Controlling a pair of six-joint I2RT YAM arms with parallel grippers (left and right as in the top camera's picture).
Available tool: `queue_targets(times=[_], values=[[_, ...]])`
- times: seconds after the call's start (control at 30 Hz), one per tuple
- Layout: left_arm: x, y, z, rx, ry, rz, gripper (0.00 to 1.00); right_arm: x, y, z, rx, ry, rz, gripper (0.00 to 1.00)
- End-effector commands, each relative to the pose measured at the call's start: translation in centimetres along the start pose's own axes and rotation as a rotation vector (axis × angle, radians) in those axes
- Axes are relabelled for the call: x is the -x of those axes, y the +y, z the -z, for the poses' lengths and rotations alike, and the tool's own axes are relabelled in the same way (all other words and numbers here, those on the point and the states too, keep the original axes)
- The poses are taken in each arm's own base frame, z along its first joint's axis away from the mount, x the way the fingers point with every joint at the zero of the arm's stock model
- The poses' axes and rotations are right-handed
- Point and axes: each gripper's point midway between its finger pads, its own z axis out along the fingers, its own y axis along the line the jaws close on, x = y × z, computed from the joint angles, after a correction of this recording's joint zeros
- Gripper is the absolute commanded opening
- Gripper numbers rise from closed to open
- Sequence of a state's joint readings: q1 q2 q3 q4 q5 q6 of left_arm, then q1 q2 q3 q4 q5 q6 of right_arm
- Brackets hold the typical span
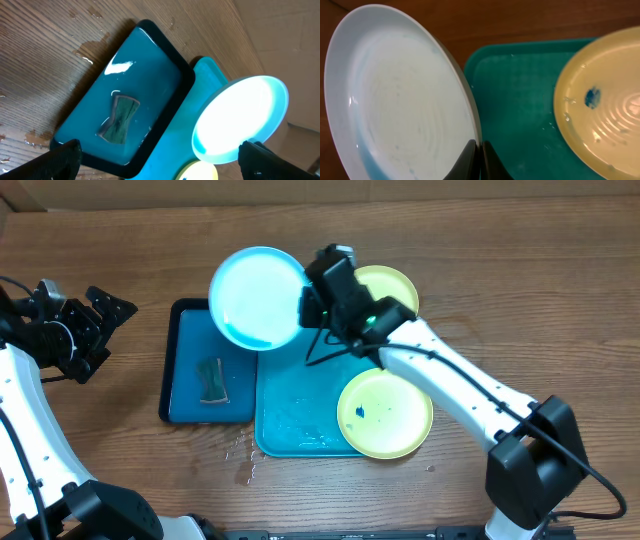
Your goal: Clean dirty plates on tray and stack at the side
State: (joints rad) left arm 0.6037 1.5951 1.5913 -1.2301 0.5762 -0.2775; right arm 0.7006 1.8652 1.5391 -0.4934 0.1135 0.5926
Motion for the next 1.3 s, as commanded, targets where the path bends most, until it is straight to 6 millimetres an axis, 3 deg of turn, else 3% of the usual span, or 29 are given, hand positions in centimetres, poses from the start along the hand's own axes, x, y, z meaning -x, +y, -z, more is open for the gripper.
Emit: queue_targets(times=[0.0,0.37,0.53,0.93,1.27], values=[[0.3,-0.7,0.5,-0.021,-0.016,-0.046,1.0,1.8,2.5,1.1,0.01,-0.117,0.086,0.04],[0.2,-0.8,0.5,-0.021,-0.015,-0.046,1.0,4.8,9.2,3.5,0.022,-0.424,0.496,0.04],[0.2,-0.8,0.5,-0.021,-0.015,-0.046,1.0,6.3,11.3,4.8,0.033,-0.535,0.653,0.04],[0.2,-0.8,0.5,-0.021,-0.015,-0.046,1.0,9.6,13.8,7.8,0.032,-0.747,0.789,0.04],[0.2,-0.7,0.5,-0.021,-0.016,-0.046,1.0,12.2,14.7,10.6,0.041,-0.901,0.71,0.04]])
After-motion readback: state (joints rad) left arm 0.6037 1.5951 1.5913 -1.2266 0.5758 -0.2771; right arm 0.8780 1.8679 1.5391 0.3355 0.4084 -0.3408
